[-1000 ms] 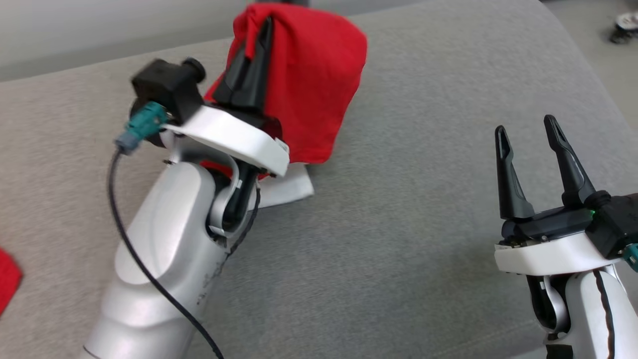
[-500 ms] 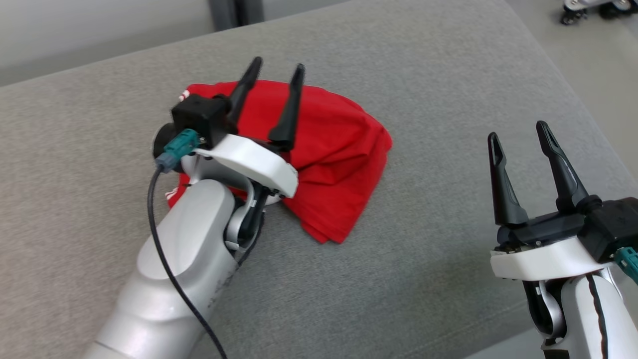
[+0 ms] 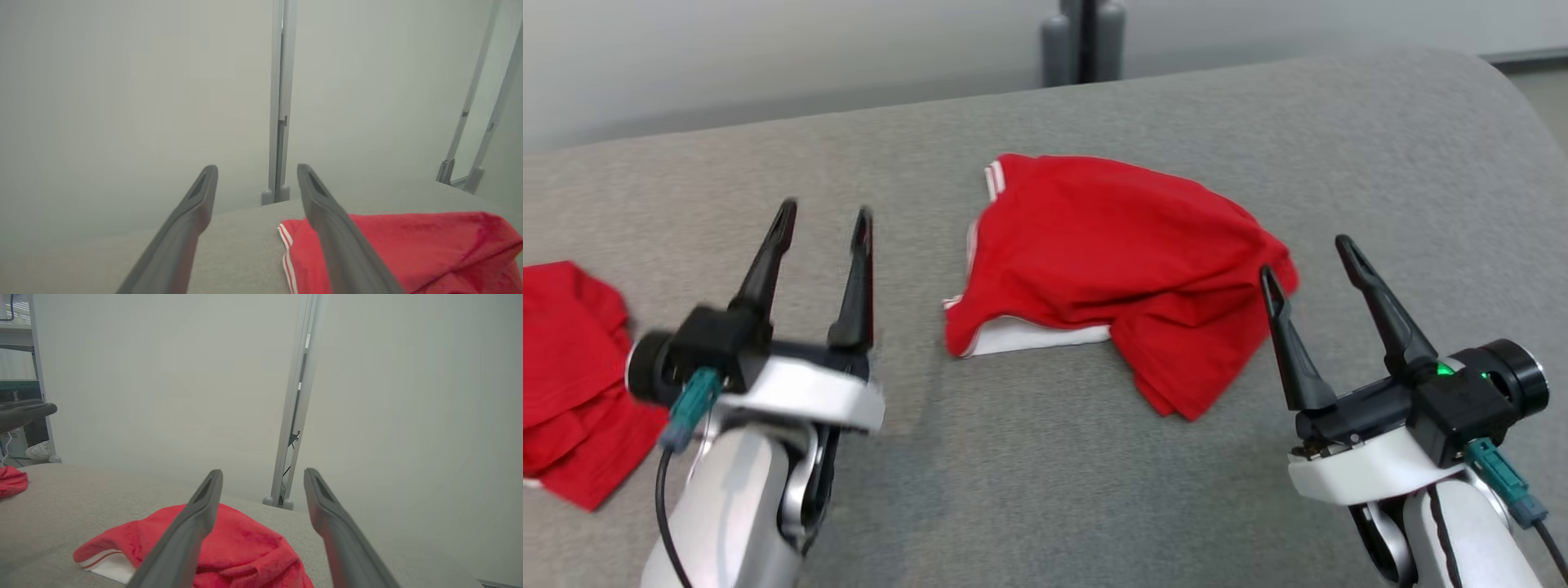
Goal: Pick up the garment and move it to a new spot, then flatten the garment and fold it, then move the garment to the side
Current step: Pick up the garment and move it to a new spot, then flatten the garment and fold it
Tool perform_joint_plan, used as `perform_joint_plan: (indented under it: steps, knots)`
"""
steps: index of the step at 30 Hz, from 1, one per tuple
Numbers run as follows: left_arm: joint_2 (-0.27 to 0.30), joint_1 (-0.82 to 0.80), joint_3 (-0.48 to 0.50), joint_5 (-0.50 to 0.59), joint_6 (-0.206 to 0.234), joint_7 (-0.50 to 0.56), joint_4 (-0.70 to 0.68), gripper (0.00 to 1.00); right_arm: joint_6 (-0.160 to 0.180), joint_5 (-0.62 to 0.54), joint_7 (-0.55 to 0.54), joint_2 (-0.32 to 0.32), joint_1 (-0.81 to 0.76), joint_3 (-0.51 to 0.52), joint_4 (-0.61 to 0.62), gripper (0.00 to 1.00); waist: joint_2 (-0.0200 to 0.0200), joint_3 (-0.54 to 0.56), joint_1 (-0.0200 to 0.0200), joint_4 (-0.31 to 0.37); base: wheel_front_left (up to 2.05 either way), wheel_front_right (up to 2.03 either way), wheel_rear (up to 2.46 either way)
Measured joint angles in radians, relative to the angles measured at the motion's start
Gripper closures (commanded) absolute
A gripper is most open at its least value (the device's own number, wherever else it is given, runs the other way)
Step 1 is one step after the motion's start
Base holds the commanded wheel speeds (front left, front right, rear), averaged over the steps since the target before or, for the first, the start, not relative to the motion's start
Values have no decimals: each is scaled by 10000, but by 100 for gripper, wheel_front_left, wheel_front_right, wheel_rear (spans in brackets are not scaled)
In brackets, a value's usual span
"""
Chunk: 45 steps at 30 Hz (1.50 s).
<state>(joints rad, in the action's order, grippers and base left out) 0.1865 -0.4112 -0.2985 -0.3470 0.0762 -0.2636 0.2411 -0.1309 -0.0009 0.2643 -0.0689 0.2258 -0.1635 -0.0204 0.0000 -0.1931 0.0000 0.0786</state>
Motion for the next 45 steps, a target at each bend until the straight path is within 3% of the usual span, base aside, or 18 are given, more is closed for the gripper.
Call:
perform_joint_plan:
  steps: [2, 10, 20, 29, 45]
  knots:
    - [-146, 751, 334, 127, 79, 0, -288, 0, 0, -17, 0, -54, -102, -77, -31, 0, 0, 128, 0, -319, 0, 0, 0]
    - [-1072, 2761, 1041, 752, -380, 0, -961, 0, 0, -73, 0, -196, -337, -278, -244, 0, 0, 613, -1, -1232, 0, 0, 0]
    - [-1361, 3022, 1231, 1041, -752, -8, -959, 0, 0, 418, 2, -504, -484, -1012, -1124, 0, 0, 787, 0, -1852, 0, 0, 0]
    - [-1365, 2989, 738, 261, -355, -10, -844, 0, 0, 1037, 0, -1214, 442, -2431, -3227, 0, 0, 369, 0, -3019, 0, 0, 0]
    - [-1381, 3051, 238, -155, -128, -8, -667, 0, 0, 2025, -13, -1714, 2025, -3275, -6362, 0, 0, -455, 0, -4744, 0, 0, 0]
